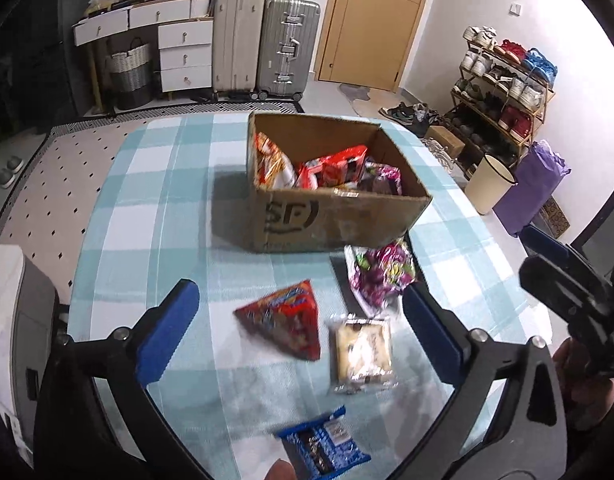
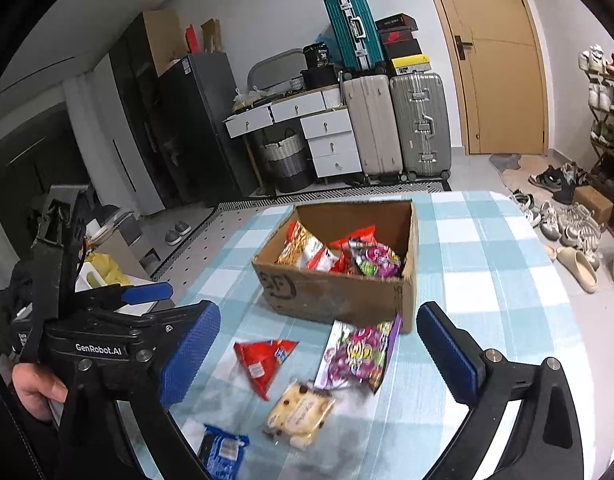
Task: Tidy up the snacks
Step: 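Withdraw both open tools from the box toward the remaining snacks, then grasp the blue biscuit pack with the left tool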
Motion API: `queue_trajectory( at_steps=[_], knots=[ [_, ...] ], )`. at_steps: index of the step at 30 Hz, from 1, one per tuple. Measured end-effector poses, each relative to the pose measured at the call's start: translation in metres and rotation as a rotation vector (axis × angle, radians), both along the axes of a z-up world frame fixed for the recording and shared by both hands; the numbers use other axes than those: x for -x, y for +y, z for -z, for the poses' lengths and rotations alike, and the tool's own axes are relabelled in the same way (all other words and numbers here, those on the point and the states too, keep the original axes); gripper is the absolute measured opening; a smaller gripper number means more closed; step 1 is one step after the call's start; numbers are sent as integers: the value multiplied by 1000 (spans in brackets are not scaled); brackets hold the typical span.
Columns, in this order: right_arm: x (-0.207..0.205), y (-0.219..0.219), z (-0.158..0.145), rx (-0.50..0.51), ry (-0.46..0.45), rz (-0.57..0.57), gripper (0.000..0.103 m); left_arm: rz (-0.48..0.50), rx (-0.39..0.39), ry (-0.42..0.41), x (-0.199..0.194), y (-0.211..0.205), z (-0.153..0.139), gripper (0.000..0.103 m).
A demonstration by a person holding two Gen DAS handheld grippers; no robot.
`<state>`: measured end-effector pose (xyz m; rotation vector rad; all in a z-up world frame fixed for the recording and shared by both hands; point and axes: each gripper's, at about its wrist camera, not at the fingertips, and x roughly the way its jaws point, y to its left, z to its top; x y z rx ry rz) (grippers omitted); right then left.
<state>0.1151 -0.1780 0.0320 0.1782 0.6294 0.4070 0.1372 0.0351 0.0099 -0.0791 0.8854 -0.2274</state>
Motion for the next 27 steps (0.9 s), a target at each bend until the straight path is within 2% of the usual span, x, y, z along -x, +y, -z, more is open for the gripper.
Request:
queue_trajectory(
  at_steps=[14, 24, 27],
  knots=[
    [36, 9, 35, -4, 70, -4, 102, -55, -15, 63, 51, 19, 47, 102],
    [48, 10, 59, -15, 108, 11, 102, -80, -8, 159, 71, 17, 100, 102],
    [51, 11, 67, -16, 125, 11, 102, -75, -34, 173, 76, 10, 113, 102]
  ],
)
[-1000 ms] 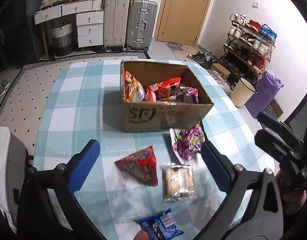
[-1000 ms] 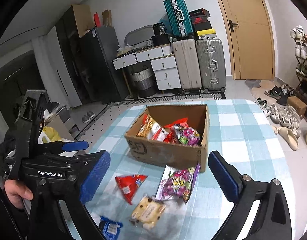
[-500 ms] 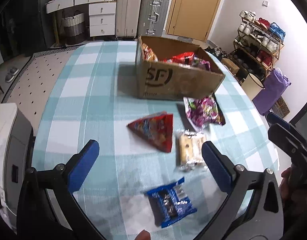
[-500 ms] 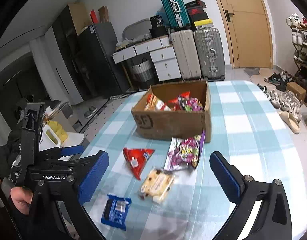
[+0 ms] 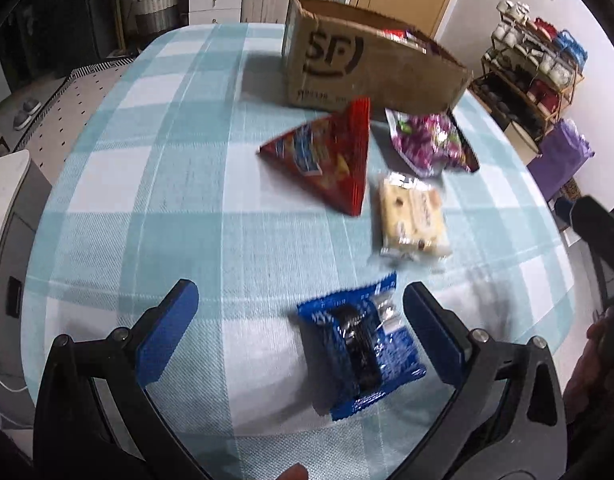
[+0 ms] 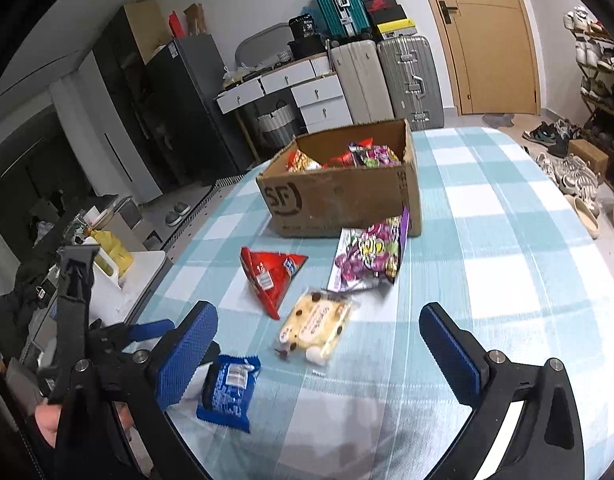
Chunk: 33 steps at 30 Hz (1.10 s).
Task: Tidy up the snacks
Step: 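Grasp the blue biscuit pack with the left tool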
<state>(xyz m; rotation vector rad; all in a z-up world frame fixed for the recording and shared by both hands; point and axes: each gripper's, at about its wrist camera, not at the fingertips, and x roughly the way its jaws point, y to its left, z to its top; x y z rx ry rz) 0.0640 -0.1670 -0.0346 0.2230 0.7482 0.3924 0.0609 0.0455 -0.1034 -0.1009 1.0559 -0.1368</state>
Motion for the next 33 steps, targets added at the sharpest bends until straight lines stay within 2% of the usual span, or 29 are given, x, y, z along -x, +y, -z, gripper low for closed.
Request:
queue_trajectory(
  at_steps=[10, 16, 20, 21, 22, 23, 25, 26, 27, 33],
  knots=[
    [8, -1, 18, -5, 35, 6, 102, 29, -22, 26, 7, -21, 16, 102],
    [8, -4, 24, -2, 50, 12, 102, 47, -85, 48, 7, -34, 28, 102],
    [7, -4, 28, 0, 58, 11, 102, 58, -121, 32, 10, -38, 30, 100],
    [7, -3, 29, 4, 60, 11, 102, 61, -120, 17, 11, -38, 29, 93],
    [7, -3, 30, 6, 61, 11, 102, 67, -128, -2, 14, -37, 27, 80],
    [7, -3, 31, 8, 63, 10, 102, 75, -142, -18, 15, -36, 27, 74],
    [6, -3, 33, 7, 66, 11, 102, 111, -136, -45, 17, -35, 24, 52],
    [6, -3, 35, 8, 70, 11, 102, 121, -131, -52, 18, -34, 24, 45],
    [5, -2, 37, 10, 76, 11, 102, 127, -135, -59, 19, -33, 22, 41],
    [1, 4, 47, 16, 101, 1, 102, 165, -93, -57, 18, -21, 21, 41]
  ],
)
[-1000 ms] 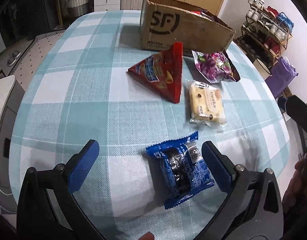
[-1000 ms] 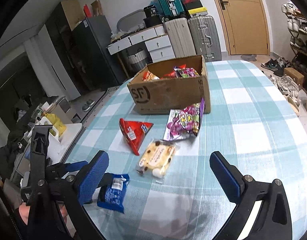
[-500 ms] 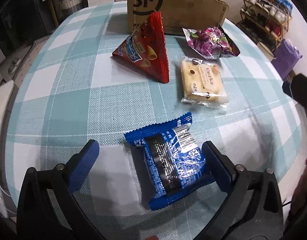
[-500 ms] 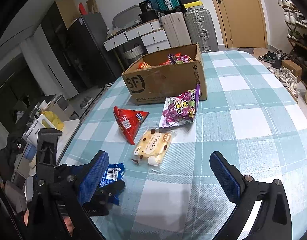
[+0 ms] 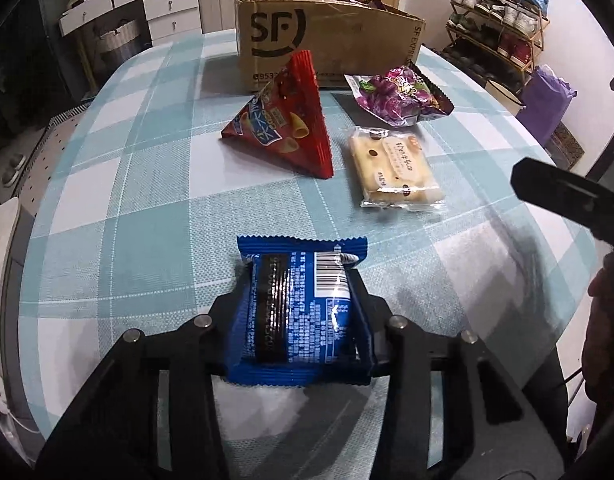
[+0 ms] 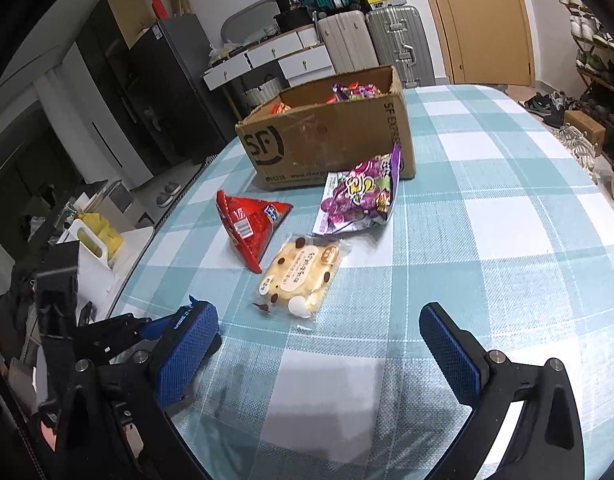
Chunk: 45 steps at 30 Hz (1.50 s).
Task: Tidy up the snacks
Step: 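Grasp the blue biscuit pack with the left tool, then grasp the cream bun pack with the right tool while the left tool holds the blue pack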
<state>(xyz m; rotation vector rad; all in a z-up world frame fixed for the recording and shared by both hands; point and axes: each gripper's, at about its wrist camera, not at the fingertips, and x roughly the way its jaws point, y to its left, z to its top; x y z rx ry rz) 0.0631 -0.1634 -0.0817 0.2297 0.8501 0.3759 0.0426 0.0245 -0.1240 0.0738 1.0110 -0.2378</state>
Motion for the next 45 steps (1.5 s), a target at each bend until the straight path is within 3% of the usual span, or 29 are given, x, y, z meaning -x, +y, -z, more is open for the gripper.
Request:
queue_trajectory(
  at_steps=[28, 39, 42, 45],
  knots=[
    [-54, 43, 42, 69, 96, -73, 102, -70, 58, 8, -3, 46, -2, 41],
    [-70, 69, 45, 142, 71, -90, 101, -128, 97, 2, -6, 66, -3, 41],
    [-71, 78, 45, 180, 56, -92, 96, -139, 114, 6, -7, 73, -4, 41],
    [-73, 87, 45, 233, 39, -98, 79, -146, 123, 1, -7, 78, -7, 41]
  ],
)
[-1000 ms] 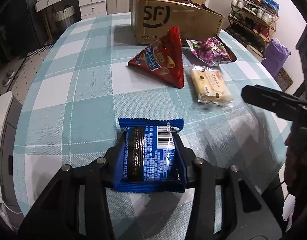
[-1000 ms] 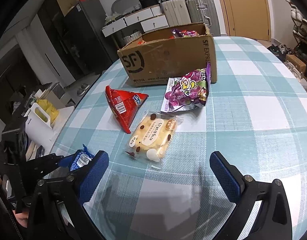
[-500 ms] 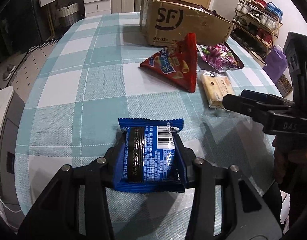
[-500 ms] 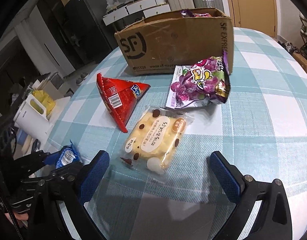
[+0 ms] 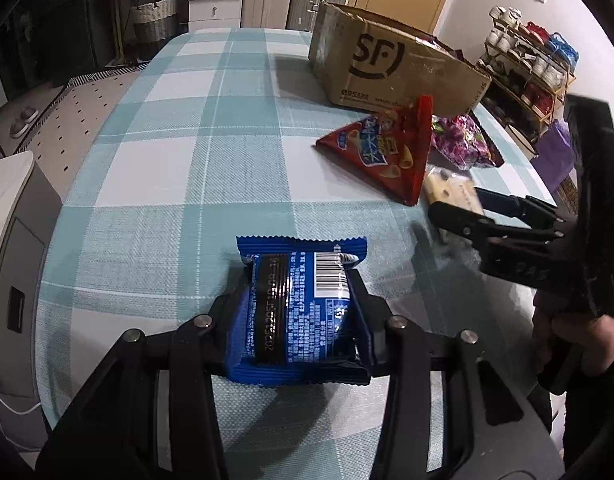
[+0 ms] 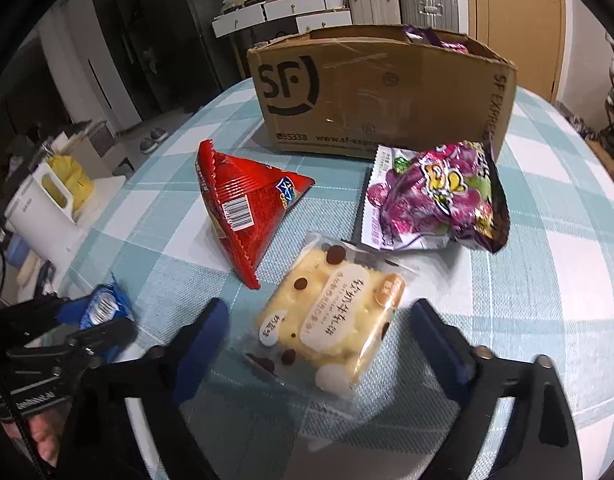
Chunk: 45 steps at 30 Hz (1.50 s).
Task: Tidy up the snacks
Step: 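Grasp the cream bun pack with the right tool while the left tool holds the blue pack, then carry the blue pack in the left tool while the right tool carries the bun pack to the box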
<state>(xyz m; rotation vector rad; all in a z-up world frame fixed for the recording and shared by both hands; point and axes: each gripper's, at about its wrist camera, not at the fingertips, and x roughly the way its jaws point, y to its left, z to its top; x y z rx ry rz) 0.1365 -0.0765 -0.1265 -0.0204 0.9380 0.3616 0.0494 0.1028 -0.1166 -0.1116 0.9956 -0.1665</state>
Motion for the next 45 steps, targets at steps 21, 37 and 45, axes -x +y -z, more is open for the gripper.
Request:
queue_trajectory(
  at_steps=[21, 37, 45],
  knots=[
    [17, -24, -9, -104, -21, 17, 61, 1, 16, -29, -5, 0, -19, 41],
    [31, -71, -58, -267, -96, 31, 61, 73, 28, -59, -36, -29, -55, 41],
    [18, -78, -85, -275, -128, 26, 61, 133, 9, -101, -67, -52, -89, 41]
  ],
)
